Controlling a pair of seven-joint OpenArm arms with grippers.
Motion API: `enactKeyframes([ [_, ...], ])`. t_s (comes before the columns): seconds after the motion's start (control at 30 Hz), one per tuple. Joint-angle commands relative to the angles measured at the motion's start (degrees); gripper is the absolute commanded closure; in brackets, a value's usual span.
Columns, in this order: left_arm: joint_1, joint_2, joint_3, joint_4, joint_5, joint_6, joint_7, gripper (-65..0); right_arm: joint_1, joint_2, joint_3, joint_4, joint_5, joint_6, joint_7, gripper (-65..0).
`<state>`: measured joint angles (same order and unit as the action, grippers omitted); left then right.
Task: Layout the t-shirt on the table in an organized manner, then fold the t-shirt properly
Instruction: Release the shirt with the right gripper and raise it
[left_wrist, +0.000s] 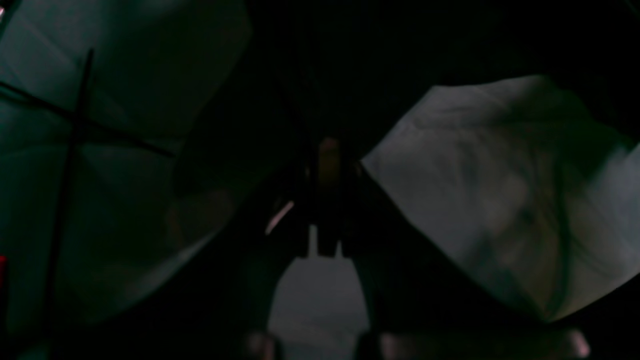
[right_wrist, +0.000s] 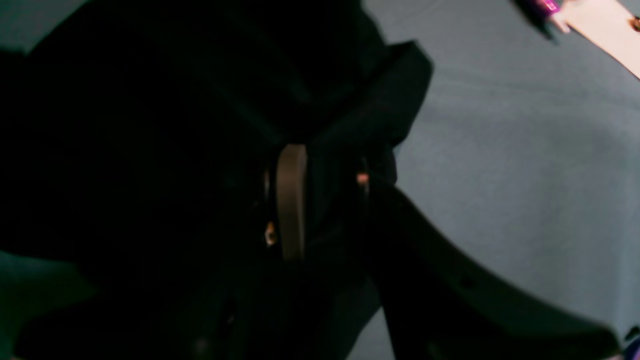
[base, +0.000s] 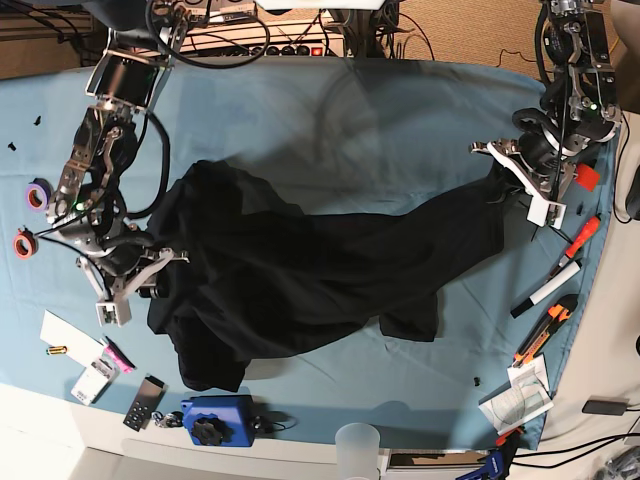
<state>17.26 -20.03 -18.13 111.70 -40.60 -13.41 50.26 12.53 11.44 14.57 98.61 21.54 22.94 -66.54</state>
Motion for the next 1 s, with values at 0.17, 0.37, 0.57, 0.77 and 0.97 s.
enactKeyframes([
  [0.17, -0.4, -0.8, -0.4, 1.0, -0.6, -0.2, -1.4, 0.0, -2.4, 0.8, 0.2, 12.1, 4.8, 3.3, -9.0, -12.7],
  [0.37, -0.4, -0.8, -0.4, 1.0, -0.6, -0.2, -1.4, 0.0, -12.4, 0.8, 0.2, 16.0, 4.8, 3.2, -10.9, -12.7],
  [0.57, -0.4, -0.7, -0.4, 1.0, -0.6, -0.2, -1.5, 0.0, -16.8, 0.7, 0.1, 16.0, 1.3, 3.1, -6.5, -12.7],
  [0.77, -0.4, -0.7, -0.4, 1.0, -0.6, -0.2, -1.5, 0.0, -17.0, 0.7, 0.1, 16.0, -5.1, 0.4, 0.7, -12.7],
  [0.97, -0.4, -0.7, -0.4, 1.0, -0.6, -0.2, -1.9, 0.0, -17.0, 0.6, -0.4, 16.0, -5.1, -1.4, -1.2, -12.7],
])
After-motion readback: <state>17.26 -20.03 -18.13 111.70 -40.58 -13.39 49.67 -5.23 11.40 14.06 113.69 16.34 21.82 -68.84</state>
